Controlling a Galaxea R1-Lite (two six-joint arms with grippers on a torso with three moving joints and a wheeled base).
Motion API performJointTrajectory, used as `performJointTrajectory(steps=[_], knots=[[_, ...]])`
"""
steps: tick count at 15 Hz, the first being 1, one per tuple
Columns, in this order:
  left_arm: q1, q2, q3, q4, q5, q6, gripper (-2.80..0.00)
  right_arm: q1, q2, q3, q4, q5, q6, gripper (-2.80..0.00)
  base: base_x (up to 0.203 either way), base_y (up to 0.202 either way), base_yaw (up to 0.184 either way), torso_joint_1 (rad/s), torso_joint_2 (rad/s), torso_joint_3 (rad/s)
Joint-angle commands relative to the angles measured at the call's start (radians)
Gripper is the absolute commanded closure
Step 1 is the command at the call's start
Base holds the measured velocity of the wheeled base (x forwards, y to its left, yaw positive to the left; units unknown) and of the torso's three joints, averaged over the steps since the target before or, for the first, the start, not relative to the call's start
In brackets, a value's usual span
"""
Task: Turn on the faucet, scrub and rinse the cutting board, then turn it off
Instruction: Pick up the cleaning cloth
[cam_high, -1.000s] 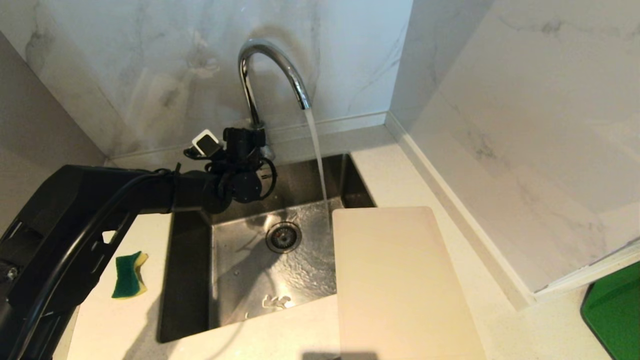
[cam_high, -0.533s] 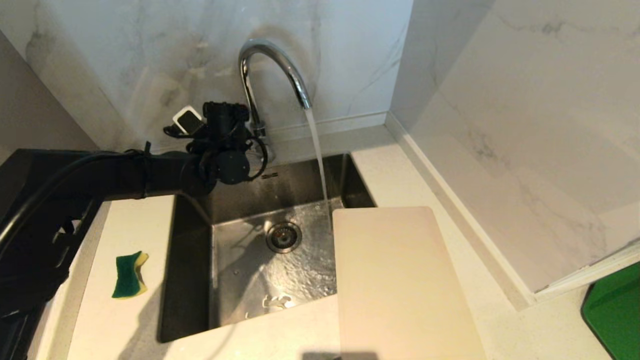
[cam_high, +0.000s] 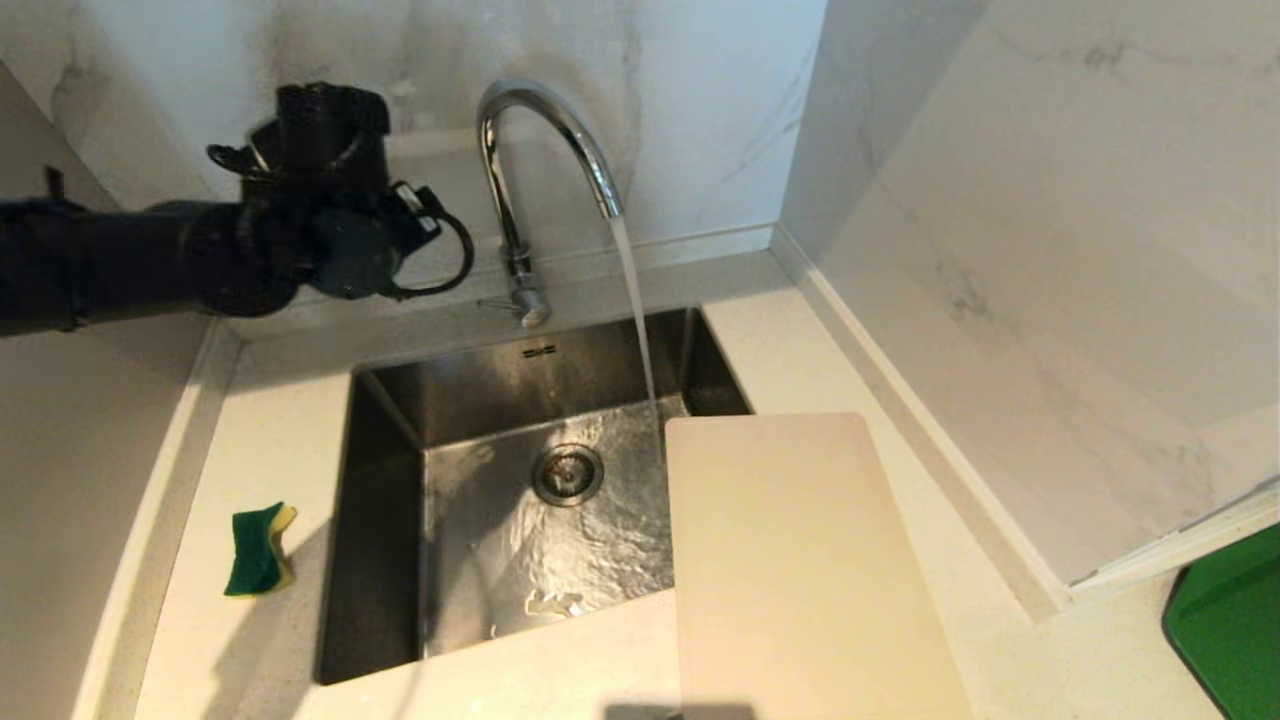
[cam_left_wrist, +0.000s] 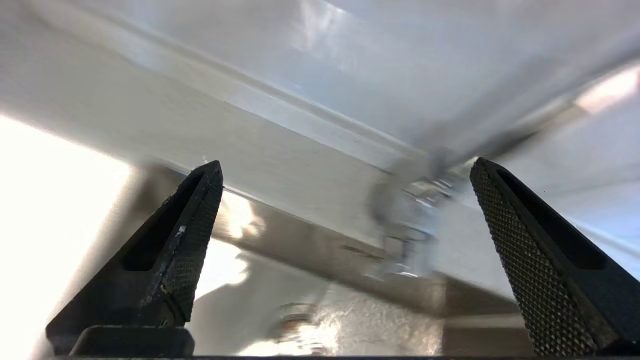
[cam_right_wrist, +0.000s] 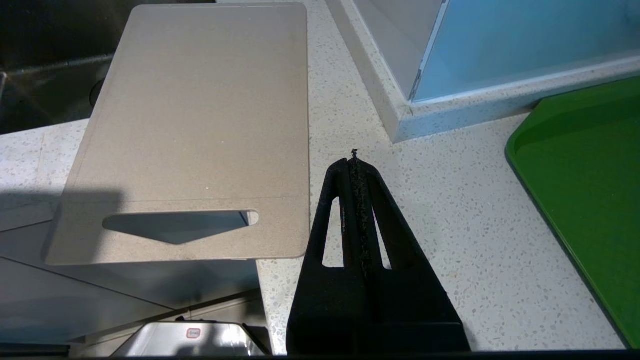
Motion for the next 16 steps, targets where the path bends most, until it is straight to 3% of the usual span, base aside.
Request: performJointTrajectory(steps=[1, 4, 5, 9, 13, 16], knots=[[0.042, -0.139, 0.014, 0.074, -0.018, 0.030, -2.80, 0.000, 0.000, 0.000, 0.000, 0.000, 0.000, 0.00, 0.000, 0.000, 0.000, 0.000, 0.00, 0.000], [0.046, -0.250, 0.095, 0.122, -0.016, 0.088, -2.80, 0.000, 0.000, 0.000, 0.000, 0.000, 0.000, 0.00, 0.000, 0.000, 0.000, 0.000, 0.00, 0.000], [0.045, -0.284, 0.137, 0.133, -0.017, 0.114, -0.04, 0.000, 0.000, 0.000, 0.000, 0.000, 0.000, 0.00, 0.000, 0.000, 0.000, 0.000, 0.00, 0.000], [0.120, -0.347, 0.262, 0.149, -0.076, 0.239, 0.00, 0.000, 0.000, 0.000, 0.000, 0.000, 0.000, 0.00, 0.000, 0.000, 0.000, 0.000, 0.00, 0.000], [0.241, -0.453, 0.437, 0.165, -0.309, 0.332, 0.00, 0.000, 0.000, 0.000, 0.000, 0.000, 0.000, 0.00, 0.000, 0.000, 0.000, 0.000, 0.00, 0.000], [0.302, -0.553, 0.588, 0.262, -0.449, 0.361, 0.00, 0.000, 0.000, 0.000, 0.000, 0.000, 0.000, 0.00, 0.000, 0.000, 0.000, 0.000, 0.00, 0.000]])
